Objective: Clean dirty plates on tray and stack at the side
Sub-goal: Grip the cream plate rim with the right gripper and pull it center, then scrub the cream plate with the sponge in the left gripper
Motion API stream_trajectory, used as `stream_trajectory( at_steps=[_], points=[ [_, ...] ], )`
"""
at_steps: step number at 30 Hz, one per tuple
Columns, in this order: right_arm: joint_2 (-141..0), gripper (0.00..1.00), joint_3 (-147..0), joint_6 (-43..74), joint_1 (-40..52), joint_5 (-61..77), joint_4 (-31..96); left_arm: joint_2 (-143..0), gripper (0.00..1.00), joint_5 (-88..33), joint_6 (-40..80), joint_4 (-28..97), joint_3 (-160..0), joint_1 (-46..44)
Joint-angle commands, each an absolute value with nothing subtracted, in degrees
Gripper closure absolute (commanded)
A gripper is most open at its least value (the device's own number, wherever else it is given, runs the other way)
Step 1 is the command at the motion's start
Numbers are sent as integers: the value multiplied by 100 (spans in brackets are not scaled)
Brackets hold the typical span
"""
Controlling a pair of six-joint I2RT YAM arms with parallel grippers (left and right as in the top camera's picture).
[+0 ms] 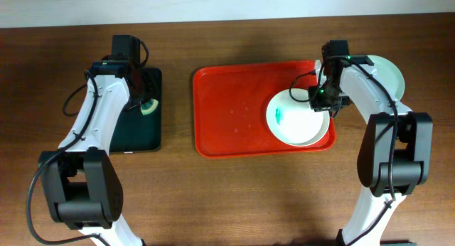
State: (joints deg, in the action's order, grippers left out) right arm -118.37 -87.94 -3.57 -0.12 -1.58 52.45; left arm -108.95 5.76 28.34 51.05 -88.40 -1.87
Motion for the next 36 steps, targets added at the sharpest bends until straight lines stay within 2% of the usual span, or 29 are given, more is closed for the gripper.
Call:
stream_trajectory(
  at_steps=[1, 8, 12, 16, 19, 21, 22, 24, 29, 31, 36],
  points=[
    [-11856, 66, -8879, -731, -12, -331, 5011, -10798, 100, 534, 2838, 5105, -8812, -211],
    [-12158, 66, -8796, -749, -158, -307, 5382, -10798, 100, 534, 2823, 5105, -8812, -211],
    [-12162, 62, -8796, -685, -152, -290, 5778, -10798, 100, 532, 2823, 5107, -8812, -211],
    [-12173, 63, -8794, -681, -128, 1343, 5929, -10798, 100, 355, 2818, 5103, -8812, -211],
    [-12324, 63, -8632, -480, -73, 1170, 5712, -10798, 100, -589, 2220, 4945, -8812, -215],
    [-12335, 63, -8433, 189, -86, 1402, 5404, -10798, 100, -532, 2198, 4921, -8812, -274],
    [-12337, 66, -8401, 244, -67, 1671, 5330, -10798, 100, -19, 2244, 4910, -8812, -261],
    [-12337, 83, -8399, 244, 5, 1798, 5266, -10844, 100, 434, 2484, 4912, -8809, -21],
    [-12337, 88, -8388, 246, 471, 1782, 4807, -11448, 100, 368, 2495, 4934, -8809, 692],
    [-12339, 95, -8388, 246, 690, 1754, 4641, -11769, 100, 440, 2495, 4845, -8809, 692],
    [-12337, 96, -8388, 248, 1131, 1737, 4453, -12547, 100, 648, 2475, 4421, -8809, 692]
  ],
)
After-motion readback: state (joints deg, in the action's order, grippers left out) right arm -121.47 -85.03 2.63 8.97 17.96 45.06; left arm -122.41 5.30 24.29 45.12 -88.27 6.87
